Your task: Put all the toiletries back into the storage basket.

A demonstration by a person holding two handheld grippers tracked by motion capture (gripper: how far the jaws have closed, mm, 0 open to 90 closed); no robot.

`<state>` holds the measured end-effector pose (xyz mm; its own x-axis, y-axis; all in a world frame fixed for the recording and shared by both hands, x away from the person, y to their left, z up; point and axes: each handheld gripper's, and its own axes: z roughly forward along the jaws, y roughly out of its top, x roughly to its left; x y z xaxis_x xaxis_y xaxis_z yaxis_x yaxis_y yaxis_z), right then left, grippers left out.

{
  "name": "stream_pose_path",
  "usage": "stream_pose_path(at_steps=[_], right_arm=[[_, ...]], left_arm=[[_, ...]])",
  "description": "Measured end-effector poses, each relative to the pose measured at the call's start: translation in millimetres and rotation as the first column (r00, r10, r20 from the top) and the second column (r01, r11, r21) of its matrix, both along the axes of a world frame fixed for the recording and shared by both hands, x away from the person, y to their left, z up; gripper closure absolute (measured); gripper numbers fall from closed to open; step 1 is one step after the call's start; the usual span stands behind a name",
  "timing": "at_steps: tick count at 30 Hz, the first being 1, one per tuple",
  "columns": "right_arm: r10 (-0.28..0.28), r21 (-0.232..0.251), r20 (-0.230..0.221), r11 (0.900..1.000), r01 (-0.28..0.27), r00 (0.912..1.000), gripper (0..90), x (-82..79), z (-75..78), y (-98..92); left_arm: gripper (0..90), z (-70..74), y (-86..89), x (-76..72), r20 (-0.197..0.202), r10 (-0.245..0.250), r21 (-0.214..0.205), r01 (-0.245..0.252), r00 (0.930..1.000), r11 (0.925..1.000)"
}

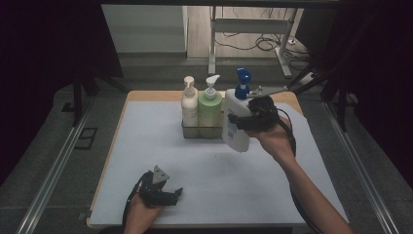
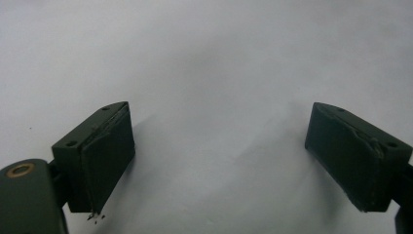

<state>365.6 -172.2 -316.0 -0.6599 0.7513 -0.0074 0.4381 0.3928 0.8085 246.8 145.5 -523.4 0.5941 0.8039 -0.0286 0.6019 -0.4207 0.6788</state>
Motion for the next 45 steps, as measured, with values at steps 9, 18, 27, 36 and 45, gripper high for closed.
stream_pose_path(at_steps=[9, 18, 27, 36, 45], right_arm=[[-0.042, 0.006, 0.015, 0.9991, 0.042, 0.9990, 40.4, 21.5, 7.6, -1.2], [-0.090, 0.012, 0.017, 0.9959, 0.090, 0.9958, 40.4, 42.3, 8.8, -0.8], [-0.127, 0.018, 0.036, 0.9918, 0.126, 0.9913, 40.5, 62.0, 6.4, 3.0], [-0.162, 0.024, 0.048, 0.9866, 0.161, 0.9856, 40.5, 80.3, 3.0, 6.0], [-0.185, 0.034, 0.064, 0.9825, 0.183, 0.9806, 40.5, 94.1, -5.6, 9.8]], left_arm=[[10.6, 0.0, 0.0, 0.0, 0.000, 0.001, -0.001, -0.001, 1.0000, 1.0000], [10.6, -0.1, -0.1, 0.0, 0.001, 0.001, -0.002, -0.001, 1.0000, 1.0000], [10.6, -0.2, -0.1, 0.0, 0.002, 0.002, -0.002, -0.002, 1.0000, 1.0000], [10.6, -0.3, -0.3, 0.0, 0.001, 0.003, -0.005, -0.003, 1.0000, 1.0000], [10.6, -0.3, -0.2, 0.0, 0.001, 0.003, -0.005, -0.003, 1.0000, 1.0000]])
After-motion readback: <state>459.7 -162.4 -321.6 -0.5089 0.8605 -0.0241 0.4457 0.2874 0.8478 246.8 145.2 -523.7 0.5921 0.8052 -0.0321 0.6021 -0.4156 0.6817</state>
